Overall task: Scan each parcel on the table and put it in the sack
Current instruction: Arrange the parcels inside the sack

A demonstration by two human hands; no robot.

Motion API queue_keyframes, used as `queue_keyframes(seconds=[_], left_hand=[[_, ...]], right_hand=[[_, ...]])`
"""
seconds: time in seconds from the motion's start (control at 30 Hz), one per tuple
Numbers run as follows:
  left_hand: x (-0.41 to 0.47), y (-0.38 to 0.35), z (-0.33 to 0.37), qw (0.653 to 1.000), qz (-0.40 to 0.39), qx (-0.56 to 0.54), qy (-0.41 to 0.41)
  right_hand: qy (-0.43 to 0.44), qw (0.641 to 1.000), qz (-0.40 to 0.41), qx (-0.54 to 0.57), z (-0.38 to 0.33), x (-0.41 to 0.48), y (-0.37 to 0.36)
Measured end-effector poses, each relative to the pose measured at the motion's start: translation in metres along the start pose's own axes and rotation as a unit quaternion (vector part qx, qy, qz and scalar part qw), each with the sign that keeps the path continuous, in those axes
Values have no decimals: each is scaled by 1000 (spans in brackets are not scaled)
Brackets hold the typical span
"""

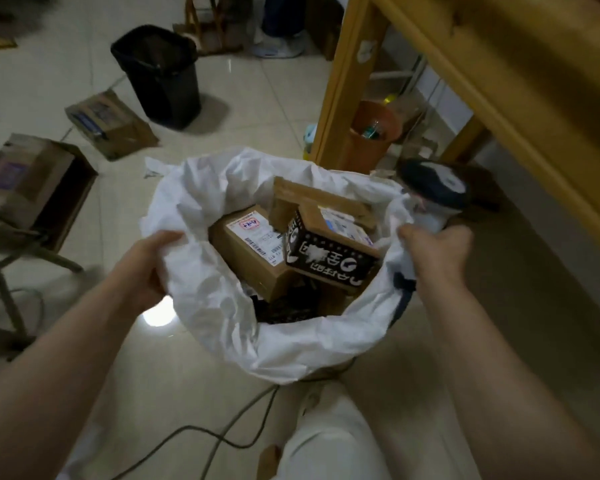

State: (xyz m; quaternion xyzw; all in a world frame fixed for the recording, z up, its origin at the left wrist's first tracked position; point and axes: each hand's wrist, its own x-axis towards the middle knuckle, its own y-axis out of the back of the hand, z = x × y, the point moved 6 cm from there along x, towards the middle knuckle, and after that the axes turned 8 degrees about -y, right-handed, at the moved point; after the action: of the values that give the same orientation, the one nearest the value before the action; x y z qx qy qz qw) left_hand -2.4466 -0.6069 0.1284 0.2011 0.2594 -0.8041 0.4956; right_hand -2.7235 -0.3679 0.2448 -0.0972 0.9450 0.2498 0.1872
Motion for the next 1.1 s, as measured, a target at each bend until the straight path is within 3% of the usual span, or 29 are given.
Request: queue_keyframes(seconds=[0.1,0.17,0.23,0.37,0.47,0.6,0.63,0.67,0.73,0.8,0.9,0.97,1.0,1.07,1.1], left_hand=[[2,22,-42,972,129,193,33],[11,13,-37,959,141,246,3],[20,4,-14,970,150,192,-9],[20,4,17,992,90,55,-64],[6,48,-26,972,138,188,-33],[6,90,-70,900,179,397,39],[5,89,-70,878,169,444,54],[6,87,-65,834,145,529,54],[10,75,-58,716,118,686,49],[6,32,-46,666,119,735,-49],[-12,-86,-73,741,-114,631,-202],[-17,-139,-108,691,-234,665,-159],[-10,-144,-124,670,-245,691,-117],[0,-142,-139,693,-217,682,-81],[1,-141,-142,698,-214,676,-101]], right_hand=[[-66,994,-33,-78,34,4,-13],[-71,994,-34,-82,31,7,-14],[-40,997,-34,-60,8,10,-14],[62,997,-31,29,-38,3,-9],[26,998,-24,-57,0,11,-6],[-66,986,-1,-155,59,19,9],[-78,984,8,-158,65,19,12],[-87,984,12,-153,70,19,15],[-92,986,5,-141,74,16,15],[-91,987,-10,-131,75,11,11],[-89,991,-21,-98,77,8,7],[-89,992,-24,-83,78,6,9],[-89,992,-27,-80,79,5,11],[-89,993,-30,-73,82,4,15],[-92,993,-32,-69,84,4,17]])
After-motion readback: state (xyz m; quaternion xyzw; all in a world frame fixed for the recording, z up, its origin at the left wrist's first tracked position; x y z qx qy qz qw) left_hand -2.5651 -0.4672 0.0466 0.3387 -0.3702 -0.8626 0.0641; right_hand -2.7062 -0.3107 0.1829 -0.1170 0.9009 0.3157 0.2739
